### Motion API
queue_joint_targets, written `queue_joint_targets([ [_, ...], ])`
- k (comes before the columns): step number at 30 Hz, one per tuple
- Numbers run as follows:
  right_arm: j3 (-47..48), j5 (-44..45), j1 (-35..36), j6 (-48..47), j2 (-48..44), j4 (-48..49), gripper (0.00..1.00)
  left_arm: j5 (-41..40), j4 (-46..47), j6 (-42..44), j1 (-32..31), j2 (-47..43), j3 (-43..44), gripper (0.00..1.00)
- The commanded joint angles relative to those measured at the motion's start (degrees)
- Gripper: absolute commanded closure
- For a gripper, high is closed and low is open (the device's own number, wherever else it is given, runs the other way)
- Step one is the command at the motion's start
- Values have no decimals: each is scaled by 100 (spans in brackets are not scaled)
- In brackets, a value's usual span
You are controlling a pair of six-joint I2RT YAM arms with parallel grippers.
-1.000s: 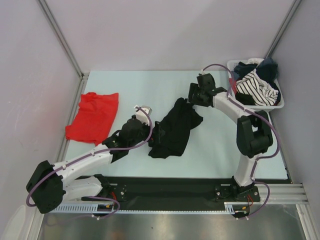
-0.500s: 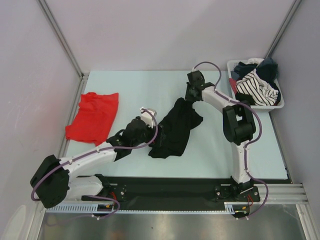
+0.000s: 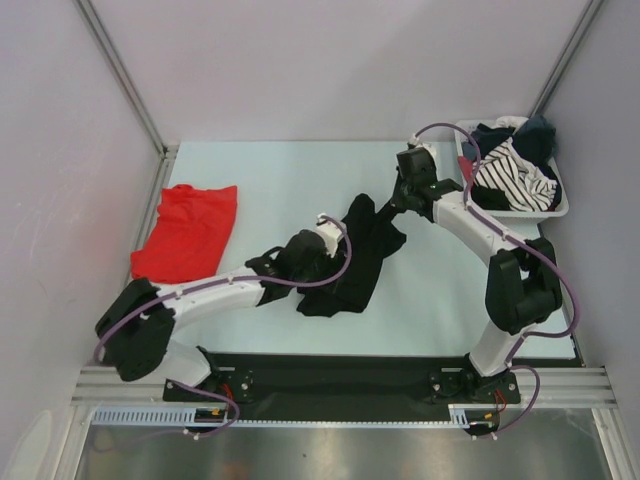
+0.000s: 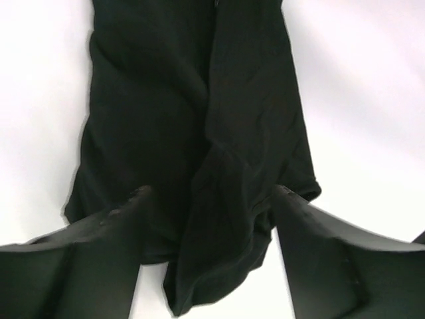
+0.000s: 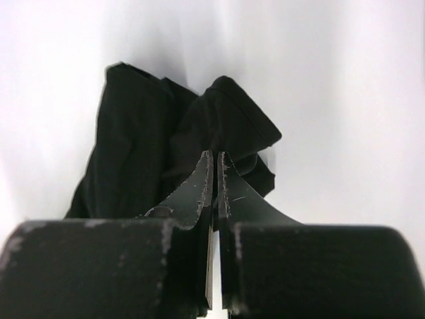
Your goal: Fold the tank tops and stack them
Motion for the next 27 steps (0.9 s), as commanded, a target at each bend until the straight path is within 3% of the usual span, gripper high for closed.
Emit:
queue_joint_targets([
  [1,-46,57,-73,-24,-170,247,100,-57,-461,297,-69,639,512,31],
  [2,-37,40,-64,-15,-170,220,100,-74,-514,279,-95,788,574,38],
  [3,-37,31,-73,-6,-231,211,100,-66,-506,270,-130,868,583,54],
  [7,-28,-39,-152,-6,-416,159,100,-662,-698,122,-394,528,591,100],
  [12,183,-355,-547,20,-811,-96,100,-1716,-1899,-160,-403,-264,1327,100],
  [16,218,-707,-802,20,-1783,-298,100,-2403,-2886,-502,-403,-1036,2243,100],
  [21,69,-901,-838,-138,-3226,-273,100,-2036,-2897,-381,-403,-2450,2832,100],
  [27,104,-1024,-829,-226,-4974,-263,100,-1376,-2958,138,-403,-3173,3535,100],
])
